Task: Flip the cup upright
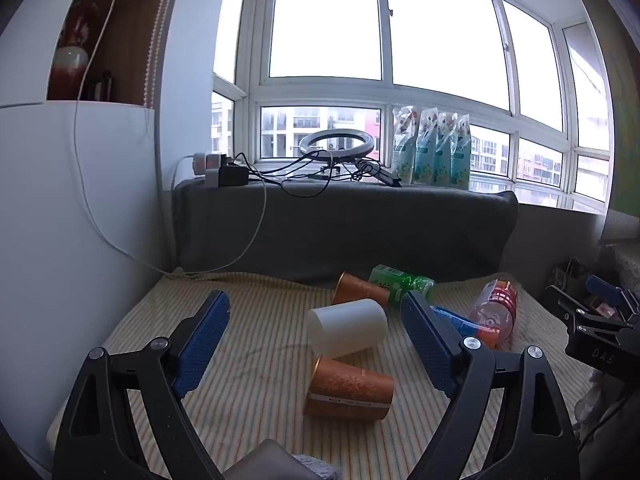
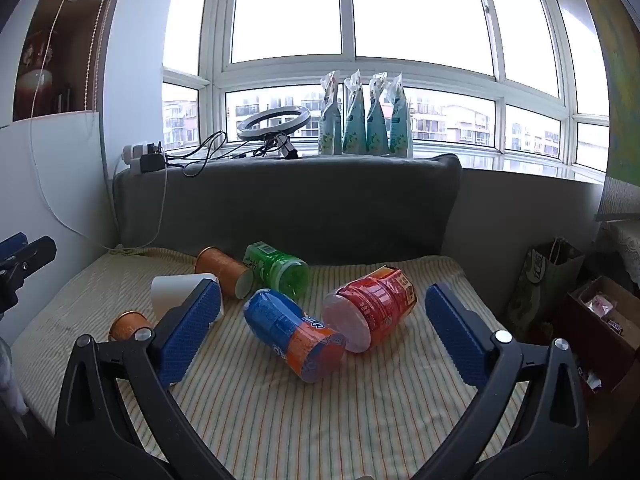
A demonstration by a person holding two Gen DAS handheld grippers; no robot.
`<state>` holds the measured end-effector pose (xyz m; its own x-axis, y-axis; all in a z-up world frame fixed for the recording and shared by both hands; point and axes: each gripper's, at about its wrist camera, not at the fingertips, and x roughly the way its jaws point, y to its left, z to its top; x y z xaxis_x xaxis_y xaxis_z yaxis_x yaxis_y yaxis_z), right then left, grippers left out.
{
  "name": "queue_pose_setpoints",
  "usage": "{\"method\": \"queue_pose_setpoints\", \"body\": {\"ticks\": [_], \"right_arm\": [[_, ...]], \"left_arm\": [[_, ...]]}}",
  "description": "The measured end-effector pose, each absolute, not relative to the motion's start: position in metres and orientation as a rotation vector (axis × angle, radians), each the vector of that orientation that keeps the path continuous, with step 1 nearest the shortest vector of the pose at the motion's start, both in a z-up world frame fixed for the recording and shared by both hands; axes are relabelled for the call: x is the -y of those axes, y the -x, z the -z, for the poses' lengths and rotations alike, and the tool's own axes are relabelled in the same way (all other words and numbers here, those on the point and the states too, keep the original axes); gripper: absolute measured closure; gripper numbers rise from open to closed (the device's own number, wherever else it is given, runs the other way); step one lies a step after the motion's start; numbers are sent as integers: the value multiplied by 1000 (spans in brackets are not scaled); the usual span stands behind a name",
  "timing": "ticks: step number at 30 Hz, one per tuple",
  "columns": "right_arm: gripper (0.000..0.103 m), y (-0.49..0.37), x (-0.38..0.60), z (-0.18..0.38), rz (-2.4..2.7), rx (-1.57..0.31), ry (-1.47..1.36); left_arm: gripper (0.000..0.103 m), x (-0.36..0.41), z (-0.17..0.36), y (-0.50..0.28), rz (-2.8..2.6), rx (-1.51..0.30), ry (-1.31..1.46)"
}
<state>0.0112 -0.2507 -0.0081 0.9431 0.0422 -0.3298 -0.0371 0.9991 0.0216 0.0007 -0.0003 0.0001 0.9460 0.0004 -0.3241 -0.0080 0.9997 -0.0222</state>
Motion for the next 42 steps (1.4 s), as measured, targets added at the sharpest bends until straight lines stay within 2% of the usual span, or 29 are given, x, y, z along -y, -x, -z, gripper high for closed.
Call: {"method": "queue_pose_setpoints", "body": {"ticks": [42], "right_arm": [[0,-12,249,9,-43,-349,-17]], "left_arm": [[16,-2,-1,2,-4,-313,40]]}}
